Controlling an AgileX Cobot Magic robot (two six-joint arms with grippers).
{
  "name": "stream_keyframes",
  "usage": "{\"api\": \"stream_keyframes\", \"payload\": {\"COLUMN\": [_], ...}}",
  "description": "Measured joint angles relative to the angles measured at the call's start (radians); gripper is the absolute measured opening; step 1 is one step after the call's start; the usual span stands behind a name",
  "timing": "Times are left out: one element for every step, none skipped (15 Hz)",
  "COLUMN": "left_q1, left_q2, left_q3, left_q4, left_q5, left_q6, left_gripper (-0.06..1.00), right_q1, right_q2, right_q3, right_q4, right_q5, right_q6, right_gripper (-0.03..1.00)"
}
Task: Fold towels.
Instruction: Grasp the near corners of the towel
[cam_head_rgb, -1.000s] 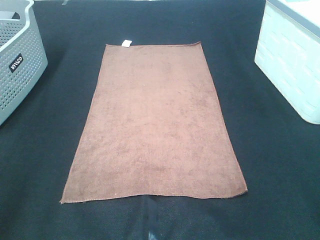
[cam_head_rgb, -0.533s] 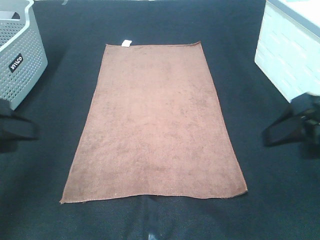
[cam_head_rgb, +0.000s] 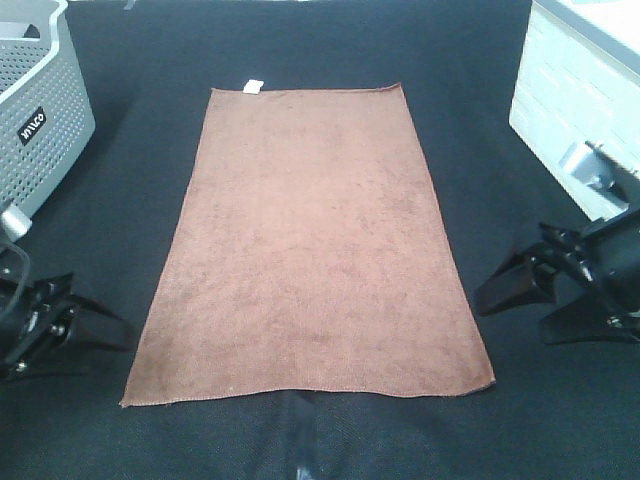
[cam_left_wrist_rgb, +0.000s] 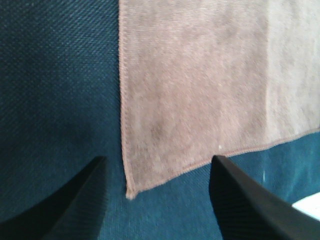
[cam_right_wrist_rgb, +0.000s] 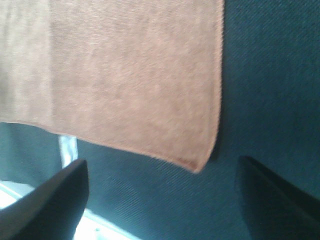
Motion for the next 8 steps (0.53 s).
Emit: {"api": "stream_keyframes", "payload": {"left_q1": [0.0, 0.0, 0.0, 0.0, 0.0, 0.0, 0.0, -0.007], "left_q2": [0.03, 0.053, 0.088, 0.088, 0.108, 0.13, 0.146, 0.184], "left_q3": [0.0, -0.001, -0.001, -0.001, -0.001, -0.001, -0.003, -0.02], "left_q4": [-0.043, -0.092, -0.162, -0.162, -0.2, -0.236, -0.256, -0.275], "left_q5": [0.0, -0.001, 0.0, 0.0, 0.006, 0.024, 0.035, 0.055], "left_q6": [0.05, 0.097, 0.178, 0.178, 0.228, 0.273, 0.298, 0.32], "left_gripper": [0.57, 0.57, 0.57, 0.57, 0.57, 0.57, 0.57, 0.57], "right_q1": [0.0, 0.0, 0.0, 0.0, 0.0, 0.001, 0.001, 0.001], "right_q2": [0.031, 0.059, 0.101, 0.101, 0.135, 0.17, 0.2, 0.242], "right_q3": [-0.001, -0.001, -0.002, -0.002, -0.002, -0.002, -0.003, -0.003], "right_q4": [0.018, 0.033, 0.073, 0.073, 0.11, 0.161, 0.217, 0.276], "right_q5": [-0.016, -0.03, -0.046, -0.046, -0.053, -0.054, -0.055, -0.06], "right_q6": [-0.028, -0.049, -0.081, -0.081, -0.123, -0.175, -0.225, -0.293], "right_gripper": [0.76, 0.76, 0.76, 0.76, 0.76, 0.76, 0.76, 0.76]}}
